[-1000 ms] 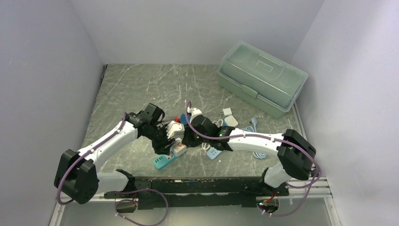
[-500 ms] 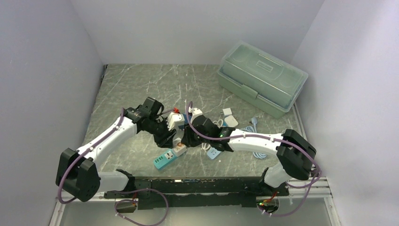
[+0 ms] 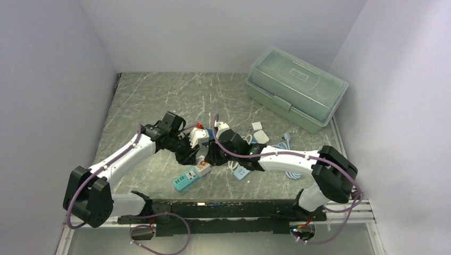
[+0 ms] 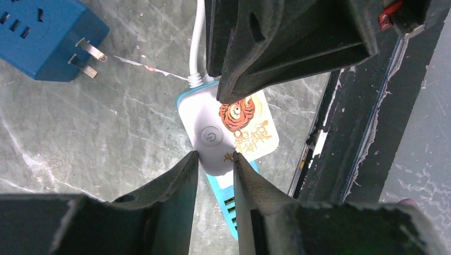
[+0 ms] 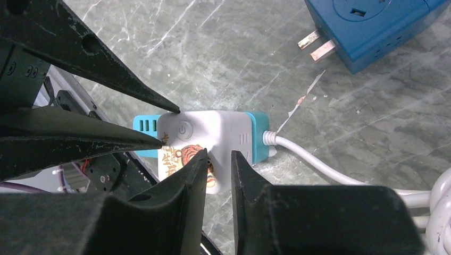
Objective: Insert the plug
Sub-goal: Press the plug into the socket.
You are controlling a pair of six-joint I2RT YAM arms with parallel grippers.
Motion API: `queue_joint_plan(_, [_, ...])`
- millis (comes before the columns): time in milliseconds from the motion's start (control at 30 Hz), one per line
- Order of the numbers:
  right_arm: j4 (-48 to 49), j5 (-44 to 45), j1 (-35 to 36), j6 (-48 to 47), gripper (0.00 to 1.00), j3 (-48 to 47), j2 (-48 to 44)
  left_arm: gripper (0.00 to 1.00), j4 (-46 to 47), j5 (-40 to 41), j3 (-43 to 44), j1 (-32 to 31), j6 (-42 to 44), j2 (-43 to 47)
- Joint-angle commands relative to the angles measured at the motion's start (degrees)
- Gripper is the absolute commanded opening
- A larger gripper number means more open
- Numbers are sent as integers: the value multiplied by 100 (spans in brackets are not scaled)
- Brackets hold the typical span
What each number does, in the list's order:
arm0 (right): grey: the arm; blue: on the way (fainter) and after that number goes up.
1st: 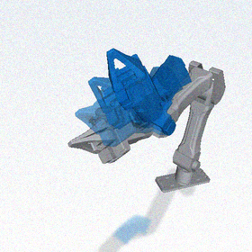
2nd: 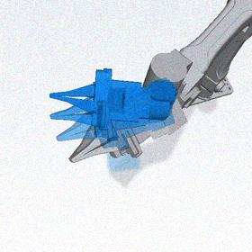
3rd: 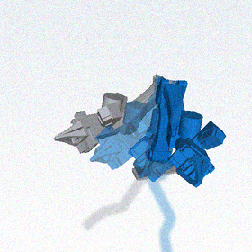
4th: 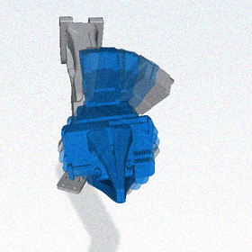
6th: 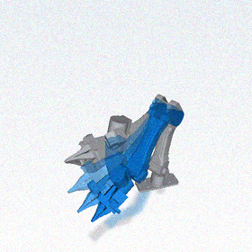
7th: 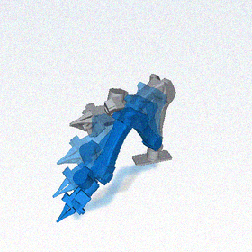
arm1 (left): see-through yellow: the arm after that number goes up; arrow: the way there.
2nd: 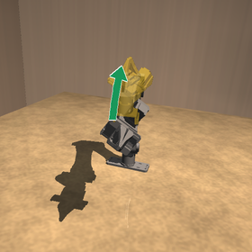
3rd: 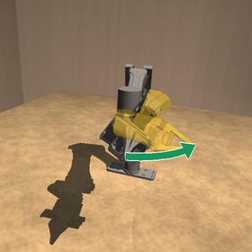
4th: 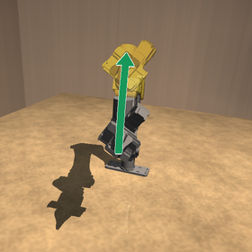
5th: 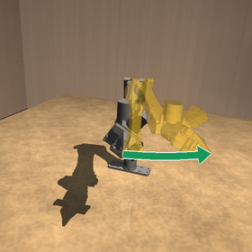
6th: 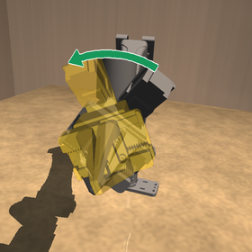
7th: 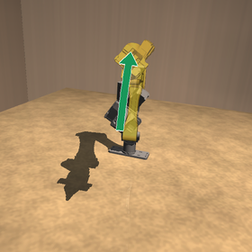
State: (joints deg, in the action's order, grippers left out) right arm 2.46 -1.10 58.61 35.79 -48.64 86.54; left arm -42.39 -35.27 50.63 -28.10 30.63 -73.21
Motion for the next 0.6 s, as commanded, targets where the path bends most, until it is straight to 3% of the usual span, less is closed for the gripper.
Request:
queue_joint_plan(0, [-549, -131, -34, -175, 24, 185, 172, 34, 238, 420, -274, -64, 253, -19])
queue_joint_plan(233, [-601, -214, -43, -209, 21, 213, 292, 33, 235, 454, -358, -176, 499, -72])
queue_joint_plan(567, [-704, -200, -86, -382, 17, 382, 606, 33, 134, 1057, -1039, -363, 1653, -9])
